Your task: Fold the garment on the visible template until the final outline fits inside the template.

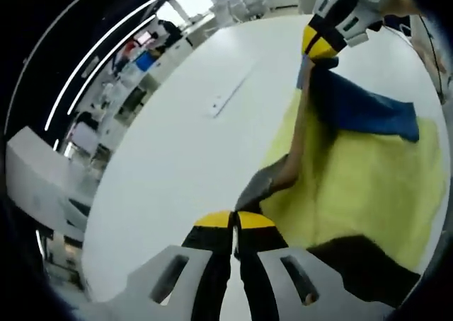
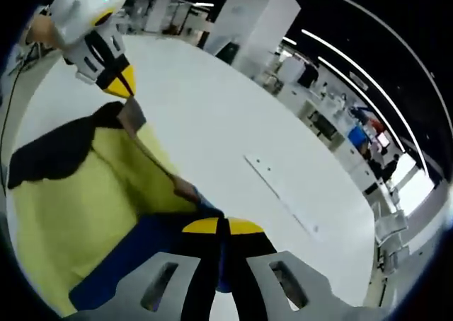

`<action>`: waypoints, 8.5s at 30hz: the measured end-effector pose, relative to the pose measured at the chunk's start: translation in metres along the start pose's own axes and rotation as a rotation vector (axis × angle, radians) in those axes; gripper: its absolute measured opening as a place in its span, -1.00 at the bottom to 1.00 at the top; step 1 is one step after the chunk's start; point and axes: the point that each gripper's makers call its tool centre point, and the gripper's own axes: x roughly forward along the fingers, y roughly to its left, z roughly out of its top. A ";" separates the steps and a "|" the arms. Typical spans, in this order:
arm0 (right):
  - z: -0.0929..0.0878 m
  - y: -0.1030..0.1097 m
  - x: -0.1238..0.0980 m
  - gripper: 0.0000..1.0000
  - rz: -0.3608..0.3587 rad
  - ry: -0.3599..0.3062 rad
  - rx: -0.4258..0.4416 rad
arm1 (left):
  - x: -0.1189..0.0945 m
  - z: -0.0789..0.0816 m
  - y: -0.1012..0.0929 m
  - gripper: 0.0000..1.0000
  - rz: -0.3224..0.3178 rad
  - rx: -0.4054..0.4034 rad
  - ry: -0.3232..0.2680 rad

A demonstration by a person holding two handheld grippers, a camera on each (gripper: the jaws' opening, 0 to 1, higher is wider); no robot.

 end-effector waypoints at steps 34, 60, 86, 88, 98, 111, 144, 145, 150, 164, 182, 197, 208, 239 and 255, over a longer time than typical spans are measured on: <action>-0.002 -0.035 0.027 -0.93 0.017 -0.010 0.722 | 0.020 -0.008 0.019 -0.92 -0.046 -0.824 -0.083; 0.010 -0.004 0.015 -0.64 0.090 -0.058 0.545 | 0.001 0.001 0.006 -0.72 -0.060 -0.619 -0.110; 0.013 0.018 -0.040 -0.38 0.151 -0.189 0.418 | -0.044 0.012 -0.006 -0.35 -0.069 -0.408 -0.252; 0.011 0.019 -0.043 -0.34 0.158 -0.188 0.416 | -0.046 0.011 -0.008 -0.33 -0.070 -0.397 -0.253; 0.008 0.025 -0.069 -0.28 0.162 -0.207 0.341 | -0.065 0.026 -0.020 -0.24 -0.094 -0.345 -0.307; 0.002 0.046 -0.094 -0.13 0.171 -0.234 0.259 | -0.093 0.040 -0.035 -0.14 -0.118 -0.268 -0.384; 0.013 0.110 -0.179 0.63 0.279 -0.289 0.138 | -0.163 0.019 -0.086 0.63 -0.180 -0.168 -0.398; 0.012 0.112 -0.182 0.67 0.279 -0.287 0.134 | -0.164 0.019 -0.087 0.65 -0.179 -0.167 -0.401; 0.015 0.113 -0.194 0.77 0.273 -0.304 0.140 | -0.171 0.016 -0.092 0.72 -0.184 -0.166 -0.400; 0.006 0.116 -0.216 0.94 0.265 -0.324 0.194 | -0.195 0.004 -0.101 0.99 -0.180 -0.168 -0.422; 0.006 0.118 -0.229 0.99 0.240 -0.354 0.267 | -0.219 -0.004 -0.107 0.99 -0.166 -0.199 -0.436; 0.006 0.120 -0.227 0.99 0.250 -0.364 0.283 | -0.218 -0.014 -0.115 0.99 -0.162 -0.233 -0.421; 0.001 0.115 -0.218 0.96 0.250 -0.373 0.317 | -0.224 -0.011 -0.117 0.99 -0.156 -0.255 -0.445; -0.060 0.104 -0.170 0.05 0.236 -0.273 0.390 | -0.229 -0.016 -0.130 0.97 -0.160 -0.297 -0.453; -0.105 0.107 -0.134 -0.40 0.262 -0.160 0.463 | -0.235 -0.013 -0.126 0.98 -0.150 -0.300 -0.476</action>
